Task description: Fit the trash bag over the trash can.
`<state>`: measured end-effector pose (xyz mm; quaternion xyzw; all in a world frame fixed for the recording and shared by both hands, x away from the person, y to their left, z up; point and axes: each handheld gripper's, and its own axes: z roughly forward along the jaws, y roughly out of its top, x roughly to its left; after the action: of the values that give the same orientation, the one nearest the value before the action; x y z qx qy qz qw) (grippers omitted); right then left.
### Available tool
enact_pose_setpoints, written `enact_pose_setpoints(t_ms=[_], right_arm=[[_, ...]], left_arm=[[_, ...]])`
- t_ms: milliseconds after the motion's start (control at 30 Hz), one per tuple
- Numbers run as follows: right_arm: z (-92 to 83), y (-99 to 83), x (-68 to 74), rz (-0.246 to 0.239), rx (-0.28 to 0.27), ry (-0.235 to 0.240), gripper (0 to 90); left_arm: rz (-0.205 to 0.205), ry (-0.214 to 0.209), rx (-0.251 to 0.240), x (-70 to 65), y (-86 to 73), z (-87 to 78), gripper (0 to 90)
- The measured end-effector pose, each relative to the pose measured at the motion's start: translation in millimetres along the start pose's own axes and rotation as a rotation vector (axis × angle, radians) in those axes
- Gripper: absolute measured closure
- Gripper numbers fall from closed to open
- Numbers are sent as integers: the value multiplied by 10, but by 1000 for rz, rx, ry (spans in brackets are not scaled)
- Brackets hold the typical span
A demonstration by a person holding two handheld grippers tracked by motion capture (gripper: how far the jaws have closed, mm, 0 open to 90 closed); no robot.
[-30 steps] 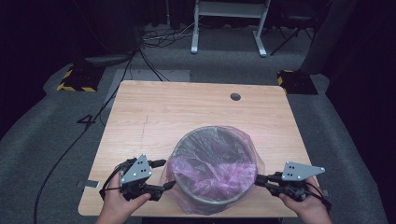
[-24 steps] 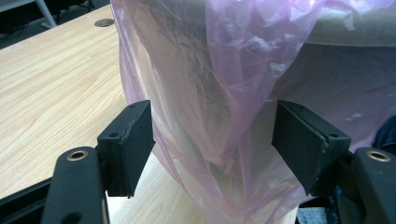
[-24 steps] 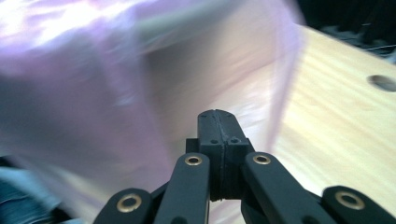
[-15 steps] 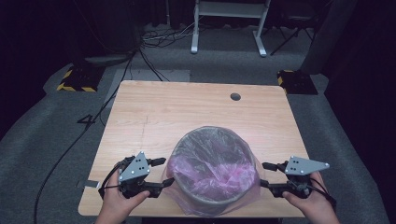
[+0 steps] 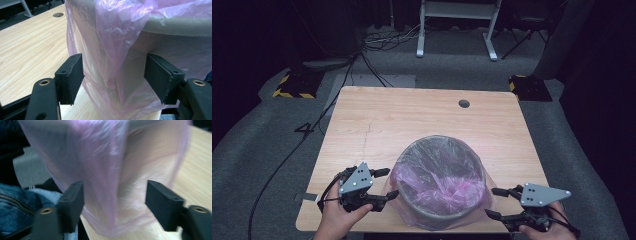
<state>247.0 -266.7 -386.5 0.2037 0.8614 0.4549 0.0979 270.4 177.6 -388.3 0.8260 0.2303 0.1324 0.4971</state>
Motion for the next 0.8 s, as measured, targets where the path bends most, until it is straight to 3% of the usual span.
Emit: enact_pose_setpoints(t_ms=[67, 167, 300, 500, 533, 600, 700, 800], right_arm=[[85, 1, -18, 4, 36, 40, 745], [132, 34, -113, 20, 47, 12, 900], [113, 100, -276, 23, 27, -64, 900], [101, 213, -409, 1, -9, -115, 882], [113, 229, -419, -2, -10, -115, 879], [143, 247, -429, -5, -9, -106, 887], [184, 233, -430, -3, -6, -86, 900], [231, 170, -440, 11, 7, -62, 900]], left_arm=[[4, 0, 3, -7, 5, -4, 316], [4, 3, 6, -8, -1, -23, 309], [2, 6, -1, -1, -6, -48, 307], [9, -11, -9, -18, 13, -33, 318], [10, -25, -9, -21, 17, -29, 368], [12, -66, -3, -30, 26, -28, 601], [16, -69, -2, -36, 27, -42, 859], [-12, -73, 20, -7, -18, -26, 900]])
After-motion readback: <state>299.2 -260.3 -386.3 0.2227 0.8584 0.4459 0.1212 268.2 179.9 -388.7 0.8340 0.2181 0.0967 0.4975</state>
